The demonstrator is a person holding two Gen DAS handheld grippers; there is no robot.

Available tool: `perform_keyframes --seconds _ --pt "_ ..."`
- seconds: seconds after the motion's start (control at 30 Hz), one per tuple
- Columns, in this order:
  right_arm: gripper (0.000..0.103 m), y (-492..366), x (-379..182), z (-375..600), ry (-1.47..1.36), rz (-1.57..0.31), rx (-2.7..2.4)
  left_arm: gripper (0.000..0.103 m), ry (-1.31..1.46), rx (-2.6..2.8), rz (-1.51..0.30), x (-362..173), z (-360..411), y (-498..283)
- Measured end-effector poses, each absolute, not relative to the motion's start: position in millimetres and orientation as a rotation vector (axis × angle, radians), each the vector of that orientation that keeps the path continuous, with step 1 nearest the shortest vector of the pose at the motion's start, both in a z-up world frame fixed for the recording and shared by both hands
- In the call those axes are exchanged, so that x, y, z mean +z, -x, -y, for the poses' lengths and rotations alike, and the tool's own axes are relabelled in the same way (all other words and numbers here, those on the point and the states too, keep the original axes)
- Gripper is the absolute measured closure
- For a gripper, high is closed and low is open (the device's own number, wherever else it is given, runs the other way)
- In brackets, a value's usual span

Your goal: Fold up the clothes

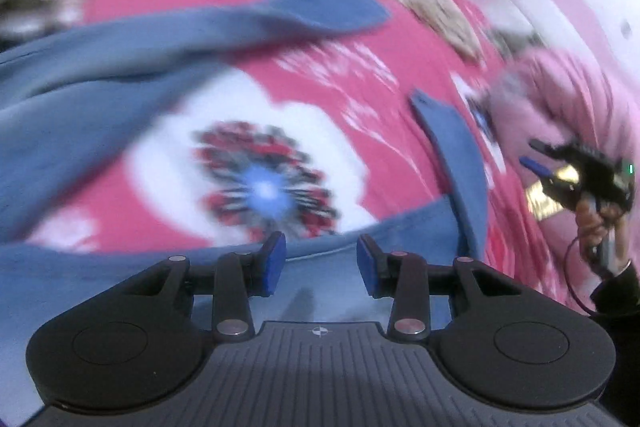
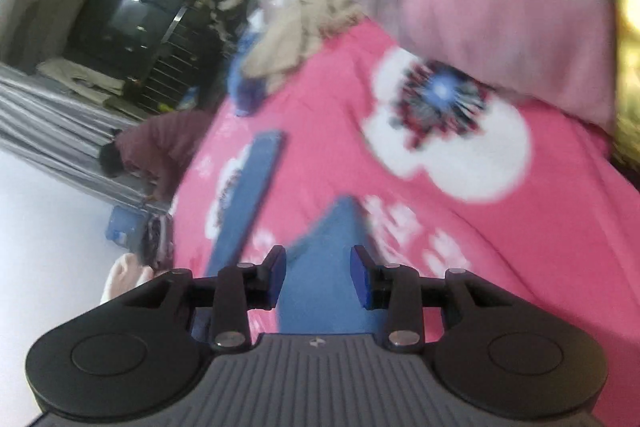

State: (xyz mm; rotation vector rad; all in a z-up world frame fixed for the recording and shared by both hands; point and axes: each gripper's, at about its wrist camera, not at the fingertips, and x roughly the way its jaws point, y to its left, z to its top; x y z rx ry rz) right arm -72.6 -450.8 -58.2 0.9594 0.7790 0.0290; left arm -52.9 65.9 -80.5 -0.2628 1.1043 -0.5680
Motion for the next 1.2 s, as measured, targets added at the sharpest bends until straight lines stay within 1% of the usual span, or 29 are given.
perform_keyframes --seconds 0.07,0.2,0.27,0.3,0.33,0.5,0.53,0.57,0.6,0.67,0.77,0.87,0.97,1.07,1.13,1.2 --pt "0.064 69.0 -58.2 435.3 -0.884 -0.818 0.036 0.064 0.188 -0.600 -1.098 -86.1 -36.9 55.3" --pt "0.063 34.6 -46.1 354.6 -0.517 -0.885 0.124 0.064 0.107 -0.609 -1.102 -93.9 -4.8 61.2" --pt "0.058 15.2 -41.5 310.1 -0.307 -0.893 0.149 0.064 0.085 -0.597 -1.109 -94.5 -1.1 65.8" --pt "0.051 3.4 -43.2 288.9 -0.210 -0.889 0.153 0.064 0.074 -0.591 -1.110 -94.3 0.1 67.9" --pt "0.049 -8.1 -47.4 271.3 -0.134 -0.890 0.152 0.064 0.064 -0.583 -1.105 -93.3 -0.5 69.4" --pt "0.050 -58.7 -94.3 227.0 0.059 -0.970 0.106 0.064 0.061 -0.538 -1.095 -92.8 -7.7 71.7" --pt "0.057 -62.2 -100.5 225.9 0.069 -0.971 0.095 0.064 0.069 -0.529 -1.099 -94.0 -9.5 71.4" --pt "0.066 -58.8 -98.1 230.0 0.050 -0.954 0.086 0.064 0.076 -0.527 -1.104 -95.0 -11.6 71.9" --pt "0.102 -53.3 -91.7 237.1 0.010 -0.945 0.074 0.064 0.083 -0.528 -1.109 -96.1 -13.3 73.0" --pt "0.101 -29.5 -67.9 259.4 -0.068 -0.873 0.012 0.064 0.092 -0.537 -1.120 -98.7 -15.1 74.9" --pt "0.101 30.2 -26.0 310.0 -0.218 -0.743 -0.049 0.064 0.092 -0.561 -1.138 -102.5 -14.1 76.6" --pt "0.100 102.1 -1.8 366.3 -0.326 -0.693 -0.194 0.064 0.089 -0.581 -1.155 -106.2 -10.7 77.0" --pt "0.100 160.6 -17.6 417.8 -0.442 -0.769 -0.377 0.064 0.083 -0.601 -1.166 -108.4 -7.0 79.2" --pt "0.097 204.0 -61.7 464.2 -0.627 -0.898 -0.577 0.064 0.067 -0.614 -1.163 -107.9 -3.6 83.5" --pt "0.095 224.3 -78.0 486.0 -0.675 -0.883 -0.731 0.064 0.058 -0.616 -1.161 -106.8 -2.4 85.9" --pt "0.095 234.0 -78.0 496.4 -0.702 -0.812 -0.793 0.064 0.053 -0.605 -1.154 -104.4 -4.4 87.7"
